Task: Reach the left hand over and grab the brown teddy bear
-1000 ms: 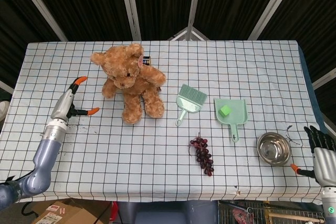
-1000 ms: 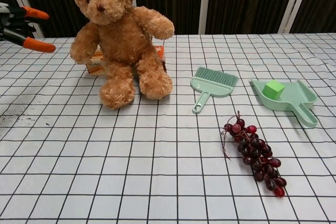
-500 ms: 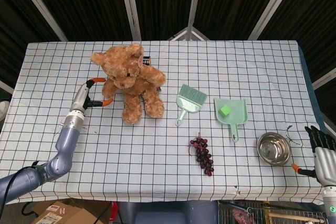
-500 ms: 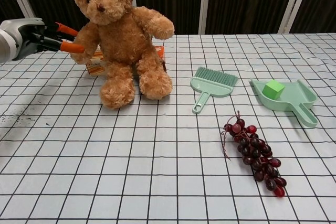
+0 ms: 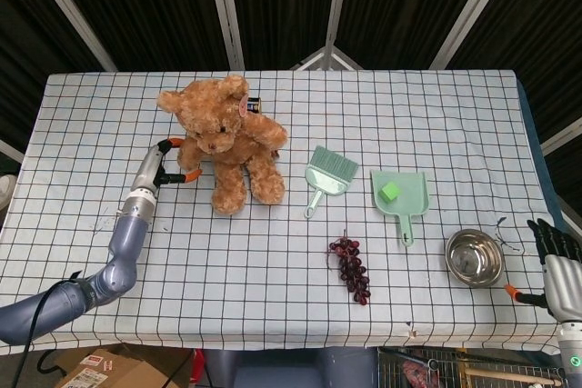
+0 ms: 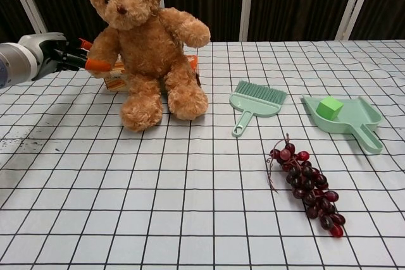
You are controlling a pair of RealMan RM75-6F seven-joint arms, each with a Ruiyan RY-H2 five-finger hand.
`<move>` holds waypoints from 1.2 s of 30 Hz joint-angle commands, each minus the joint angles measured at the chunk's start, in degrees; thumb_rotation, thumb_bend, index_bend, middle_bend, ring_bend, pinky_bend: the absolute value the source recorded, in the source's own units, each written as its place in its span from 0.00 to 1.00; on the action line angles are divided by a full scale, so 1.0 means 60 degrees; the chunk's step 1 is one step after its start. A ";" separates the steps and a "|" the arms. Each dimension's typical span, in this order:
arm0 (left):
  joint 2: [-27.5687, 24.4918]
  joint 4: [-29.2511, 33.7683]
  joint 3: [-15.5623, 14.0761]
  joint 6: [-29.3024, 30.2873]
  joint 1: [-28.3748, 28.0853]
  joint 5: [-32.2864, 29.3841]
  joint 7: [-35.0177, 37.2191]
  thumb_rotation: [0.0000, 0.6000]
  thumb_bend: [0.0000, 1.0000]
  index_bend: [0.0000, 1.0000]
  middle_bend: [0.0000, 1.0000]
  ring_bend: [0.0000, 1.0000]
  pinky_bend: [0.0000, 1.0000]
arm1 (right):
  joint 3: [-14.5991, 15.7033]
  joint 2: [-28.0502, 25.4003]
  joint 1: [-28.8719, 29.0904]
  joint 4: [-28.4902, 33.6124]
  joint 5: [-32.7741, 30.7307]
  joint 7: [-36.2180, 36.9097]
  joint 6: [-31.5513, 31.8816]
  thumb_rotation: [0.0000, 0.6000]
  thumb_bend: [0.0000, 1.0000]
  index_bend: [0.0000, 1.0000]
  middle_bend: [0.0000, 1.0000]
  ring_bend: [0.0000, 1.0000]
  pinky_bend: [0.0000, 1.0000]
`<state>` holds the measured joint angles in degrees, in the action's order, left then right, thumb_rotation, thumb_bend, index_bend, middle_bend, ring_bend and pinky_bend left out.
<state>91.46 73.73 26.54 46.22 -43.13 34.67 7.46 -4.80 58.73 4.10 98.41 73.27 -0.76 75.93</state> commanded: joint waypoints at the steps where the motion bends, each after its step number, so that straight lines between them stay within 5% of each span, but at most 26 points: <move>1: 0.0063 -0.0030 0.0046 0.0083 -0.0038 0.0033 0.0023 1.00 0.37 0.37 0.32 0.00 0.00 | -0.0003 0.0003 0.0021 0.0004 -0.0033 -0.0023 -0.0036 1.00 0.11 0.00 0.00 0.00 0.00; 7: 0.0205 -0.0104 0.0103 0.0441 -0.0046 0.0145 0.0030 1.00 0.44 0.40 0.36 0.00 0.00 | 0.0022 0.0001 -0.0001 0.0013 -0.0002 -0.0003 -0.0009 1.00 0.11 0.00 0.00 0.00 0.00; 36: 0.0262 0.0249 0.0166 0.0918 -0.0128 -0.0169 -0.0634 1.00 0.45 0.41 0.35 0.00 0.00 | 0.0061 -0.0072 -0.0030 0.0094 0.0041 0.0027 0.0046 1.00 0.11 0.00 0.00 0.00 0.00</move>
<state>92.98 75.09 27.27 51.84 -43.85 33.66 3.42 -4.44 58.30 3.92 98.98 73.51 -0.59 76.20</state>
